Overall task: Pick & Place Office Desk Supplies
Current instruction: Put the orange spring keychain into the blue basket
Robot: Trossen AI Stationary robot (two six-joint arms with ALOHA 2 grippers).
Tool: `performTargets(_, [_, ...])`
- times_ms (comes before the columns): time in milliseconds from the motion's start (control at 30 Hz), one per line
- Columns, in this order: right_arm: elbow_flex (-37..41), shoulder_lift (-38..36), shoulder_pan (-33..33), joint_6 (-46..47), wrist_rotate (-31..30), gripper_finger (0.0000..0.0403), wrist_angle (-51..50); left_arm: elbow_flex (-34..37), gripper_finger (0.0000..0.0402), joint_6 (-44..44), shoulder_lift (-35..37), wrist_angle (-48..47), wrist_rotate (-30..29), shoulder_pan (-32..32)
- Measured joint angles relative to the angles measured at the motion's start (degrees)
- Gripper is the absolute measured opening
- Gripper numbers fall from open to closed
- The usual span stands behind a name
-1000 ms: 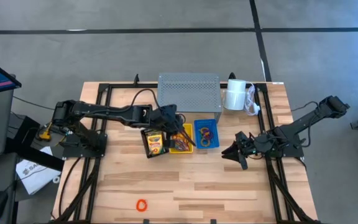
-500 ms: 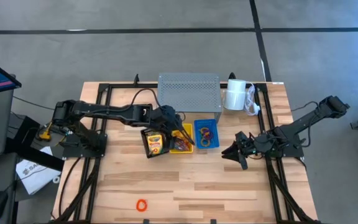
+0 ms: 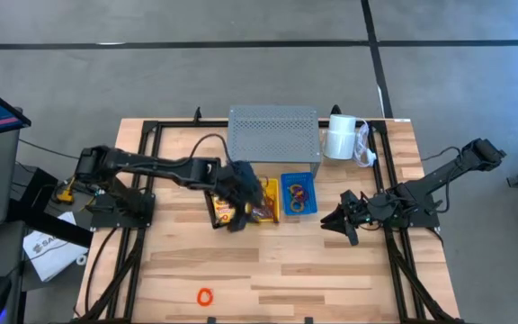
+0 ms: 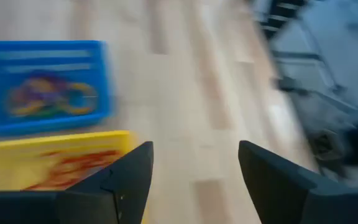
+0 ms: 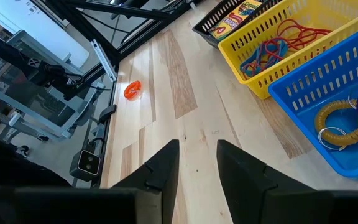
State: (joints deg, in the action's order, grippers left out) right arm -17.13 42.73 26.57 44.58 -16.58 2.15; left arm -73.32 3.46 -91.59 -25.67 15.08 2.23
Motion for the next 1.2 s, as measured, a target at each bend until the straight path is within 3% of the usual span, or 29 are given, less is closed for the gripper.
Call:
performTargets(200, [0.0,0.0,0.0,0.0,0.0,0.0106,0.0,0.0,0.0235,-6.6,0.0,-2.4,6.3,9.3])
performTargets(367, [0.0,0.0,0.0,0.0,0.0,0.0106,0.0,0.0,0.0235,-19.9,-0.4,-12.6,5.8,18.9])
performTargets(500, [0.0,0.0,0.0,0.0,0.0,0.0106,0.0,0.0,0.0234,-23.2,-2.6,-18.5,0.8,25.7])
performTargets(733, [0.0,0.0,0.0,0.0,0.0,0.0106,0.2,0.0,0.0233,-20.4,-8.8,-17.7,-5.1,33.7])
performTargets(933, [0.0,0.0,0.0,0.0,0.0,0.0106,0.0,0.0,0.0222,-13.7,-15.2,-15.8,-6.1,35.2])
performTargets(1200, [0.0,0.0,0.0,0.0,0.0,0.0106,0.0,0.0,0.0207,-12.5,-18.1,-12.7,-5.8,36.4])
